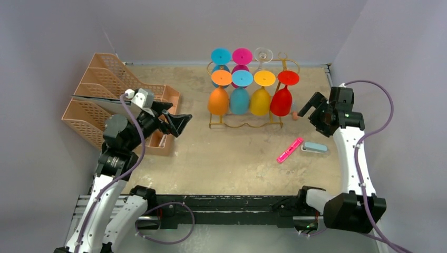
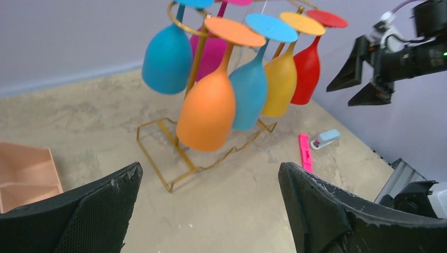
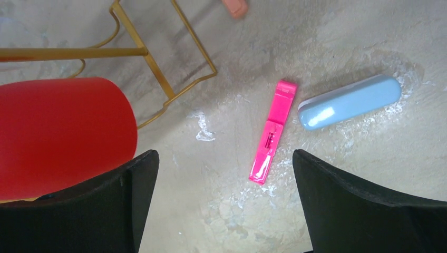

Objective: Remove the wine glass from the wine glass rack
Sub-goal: Move the wine rack to the center of the board.

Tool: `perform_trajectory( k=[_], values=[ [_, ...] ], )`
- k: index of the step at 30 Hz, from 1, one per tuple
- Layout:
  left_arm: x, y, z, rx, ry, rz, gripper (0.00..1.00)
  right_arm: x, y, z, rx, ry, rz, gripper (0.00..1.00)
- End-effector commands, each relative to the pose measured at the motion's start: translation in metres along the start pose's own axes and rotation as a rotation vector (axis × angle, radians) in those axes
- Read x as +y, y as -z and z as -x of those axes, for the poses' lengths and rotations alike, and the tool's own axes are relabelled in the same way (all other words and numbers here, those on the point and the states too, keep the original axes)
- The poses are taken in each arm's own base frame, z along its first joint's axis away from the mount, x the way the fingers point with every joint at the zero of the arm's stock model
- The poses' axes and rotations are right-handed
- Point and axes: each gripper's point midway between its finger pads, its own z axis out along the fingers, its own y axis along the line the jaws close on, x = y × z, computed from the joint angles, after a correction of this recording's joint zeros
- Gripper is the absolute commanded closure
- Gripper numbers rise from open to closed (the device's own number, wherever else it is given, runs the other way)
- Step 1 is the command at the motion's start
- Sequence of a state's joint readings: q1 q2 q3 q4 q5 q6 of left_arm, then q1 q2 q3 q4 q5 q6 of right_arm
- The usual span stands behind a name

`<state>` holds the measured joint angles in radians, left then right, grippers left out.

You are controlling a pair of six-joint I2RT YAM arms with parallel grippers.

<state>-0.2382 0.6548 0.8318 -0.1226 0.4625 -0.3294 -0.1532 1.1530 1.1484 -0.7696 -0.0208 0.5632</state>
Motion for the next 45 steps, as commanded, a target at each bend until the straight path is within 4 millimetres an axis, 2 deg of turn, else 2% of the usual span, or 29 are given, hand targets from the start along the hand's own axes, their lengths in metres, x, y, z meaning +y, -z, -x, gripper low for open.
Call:
perform_trajectory(
  k=[1,6,10,15,21,25,30,33,36,41,45],
  values=[
    [0.012,-0.002,-0.015,0.090,0.007,0.051,0.00,0.005,0.011,0.020,-0.114,0.000,0.026,0.01],
    [0.005,-0.002,-0.015,0.115,-0.004,0.011,0.00,0.001,0.010,0.016,-0.073,0.028,-0.005,0.01],
    [0.008,-0.002,-0.031,0.148,0.012,0.010,0.00,0.004,0.018,0.017,-0.065,0.063,0.009,0.01],
    [0.013,-0.002,-0.042,0.177,0.025,0.026,0.00,0.039,0.039,0.010,-0.003,0.055,0.186,0.01],
    [0.026,-0.002,-0.053,0.197,0.059,0.098,0.00,0.083,0.080,0.014,-0.008,-0.031,0.412,0.02],
    [0.029,-0.003,-0.050,0.177,0.083,0.123,0.00,0.105,0.106,0.021,-0.043,-0.079,0.540,0.09],
    [0.024,-0.004,-0.046,0.168,0.082,0.095,0.00,0.121,0.124,0.030,-0.054,-0.118,0.617,0.20],
    [0.021,-0.004,-0.043,0.166,0.089,0.087,0.00,0.123,0.125,0.036,-0.060,-0.139,0.613,0.29],
    [0.023,-0.004,-0.043,0.173,0.093,0.102,0.00,0.137,0.130,0.047,-0.065,-0.147,0.670,0.35],
    [0.028,-0.004,-0.042,0.199,0.096,0.131,0.00,0.151,0.128,0.064,-0.071,-0.171,0.702,0.37],
    [0.027,-0.005,-0.040,0.201,0.089,0.127,0.00,0.157,0.117,0.074,-0.062,-0.198,0.708,0.41]
  ],
)
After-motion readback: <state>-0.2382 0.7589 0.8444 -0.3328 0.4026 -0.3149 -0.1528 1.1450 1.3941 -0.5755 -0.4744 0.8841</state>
